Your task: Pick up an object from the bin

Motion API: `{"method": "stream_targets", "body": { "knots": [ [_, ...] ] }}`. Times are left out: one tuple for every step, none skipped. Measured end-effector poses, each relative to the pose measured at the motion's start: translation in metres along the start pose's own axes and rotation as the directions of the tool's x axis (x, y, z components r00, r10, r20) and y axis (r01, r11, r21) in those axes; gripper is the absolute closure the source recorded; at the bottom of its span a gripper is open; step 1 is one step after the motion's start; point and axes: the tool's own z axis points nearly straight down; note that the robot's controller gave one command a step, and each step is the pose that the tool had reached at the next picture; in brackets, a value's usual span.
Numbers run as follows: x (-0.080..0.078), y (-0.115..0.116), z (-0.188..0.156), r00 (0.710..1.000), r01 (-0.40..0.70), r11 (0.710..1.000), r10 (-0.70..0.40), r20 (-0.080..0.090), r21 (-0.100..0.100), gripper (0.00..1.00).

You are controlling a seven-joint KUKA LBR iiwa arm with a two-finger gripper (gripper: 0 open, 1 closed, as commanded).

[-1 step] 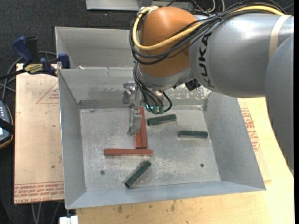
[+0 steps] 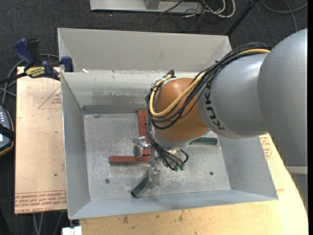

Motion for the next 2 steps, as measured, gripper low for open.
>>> {"method": "stream_targets", "body": {
  "knots": [
    [0.0252, 0.0108, 0.0329, 1.0, 0.006, 1.0, -0.006, 0.025, -0.001, 0.0],
    [0.0279, 0.0112, 0.0338, 1.0, 0.004, 1.0, -0.004, 0.011, -0.001, 1.0]
  ]
}}
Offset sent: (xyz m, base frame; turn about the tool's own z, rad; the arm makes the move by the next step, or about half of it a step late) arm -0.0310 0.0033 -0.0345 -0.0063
